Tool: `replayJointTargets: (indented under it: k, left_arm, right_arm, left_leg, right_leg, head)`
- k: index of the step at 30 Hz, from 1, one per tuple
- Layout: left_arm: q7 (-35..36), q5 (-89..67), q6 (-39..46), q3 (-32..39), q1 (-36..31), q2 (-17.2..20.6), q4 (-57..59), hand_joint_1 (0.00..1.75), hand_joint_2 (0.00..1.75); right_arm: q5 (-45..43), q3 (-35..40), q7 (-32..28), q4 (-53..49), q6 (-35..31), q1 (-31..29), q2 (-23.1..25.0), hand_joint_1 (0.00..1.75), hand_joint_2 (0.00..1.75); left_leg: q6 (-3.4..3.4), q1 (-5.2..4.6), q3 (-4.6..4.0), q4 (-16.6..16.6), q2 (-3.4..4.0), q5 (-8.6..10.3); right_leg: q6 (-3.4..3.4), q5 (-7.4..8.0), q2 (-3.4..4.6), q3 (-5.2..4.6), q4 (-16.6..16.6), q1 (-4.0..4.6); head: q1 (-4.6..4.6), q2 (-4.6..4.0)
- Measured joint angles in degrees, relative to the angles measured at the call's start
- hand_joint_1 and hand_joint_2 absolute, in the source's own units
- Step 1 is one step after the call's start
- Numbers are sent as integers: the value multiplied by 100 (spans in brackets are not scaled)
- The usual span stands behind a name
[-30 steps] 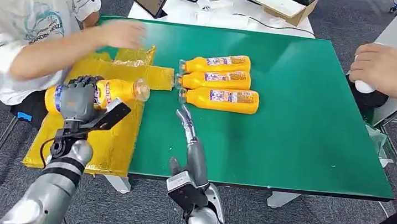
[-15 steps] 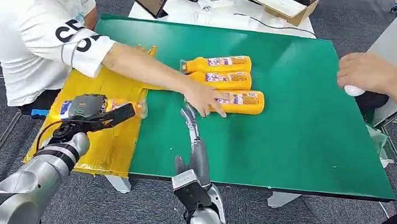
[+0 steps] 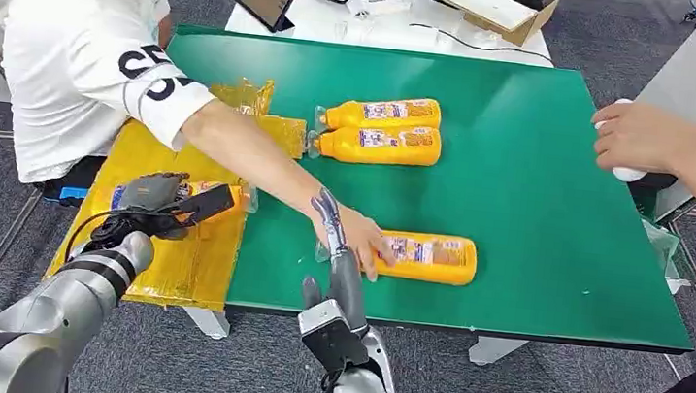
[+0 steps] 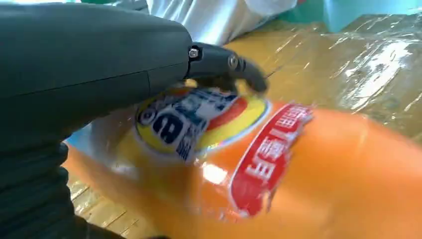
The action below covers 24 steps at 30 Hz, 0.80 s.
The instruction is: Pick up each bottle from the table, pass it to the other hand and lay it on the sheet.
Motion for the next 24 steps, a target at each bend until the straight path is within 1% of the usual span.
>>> replayJointTargets:
  k: [4,7,10,14,16,19,22,24]
  left_arm:
    - [-114,496,-256,72,-10,-44,22,0,0]
    - [-201,791,-376,162,-23,-85,22,0,0]
    - [-341,1180,-610,291,-53,-129,22,0,0]
    - [-549,1800,-1225,524,-121,-157,22,0,0]
    - [-724,1963,-1642,606,-162,-160,22,0,0]
    - [-967,2129,-2034,669,-196,-162,22,0,0]
    - [-1327,2433,-2094,737,-185,-162,20,0,0]
    - [-1432,2537,-2068,783,-180,-162,17,0,0]
  right_arm:
    - [53,0,70,0,-22,5,2,0,0]
    - [238,-18,90,0,-320,6,20,0,0]
    - [186,-94,90,0,-435,6,46,0,0]
    - [74,-181,72,2,-544,6,72,0,0]
    - [28,-219,70,11,-553,7,74,0,0]
    - [-13,-242,53,37,-551,7,76,0,0]
    - [-79,-271,24,90,-542,6,77,0,0]
    - [-105,-291,11,125,-535,7,74,0,0]
  left_leg:
    - [0,0,1,0,-4,0]
    - [0,-1,2,0,-3,0]
    - [0,-1,7,0,-7,0]
    - [0,-1,28,-1,-8,0]
    - [0,-1,35,-1,-8,0]
    - [0,-1,49,-2,-7,0]
    - [0,0,51,-2,-7,1]
    - [-2,0,51,-2,-5,3]
  right_leg:
    - [0,0,-2,3,0,-1]
    - [0,0,-2,4,0,-1]
    - [0,0,-5,12,-1,-1]
    - [-2,-2,-6,32,-1,-1]
    - [-2,-2,-6,41,-1,-1]
    - [-2,-2,-5,55,-1,-1]
    - [-2,-2,-5,58,-1,0]
    - [-1,0,-4,56,-1,0]
  head:
    - [0,0]
    - [-2,2]
    - [-2,2]
    - [-2,2]
    - [-2,2]
    - [0,2]
    - [0,2]
    - [0,2]
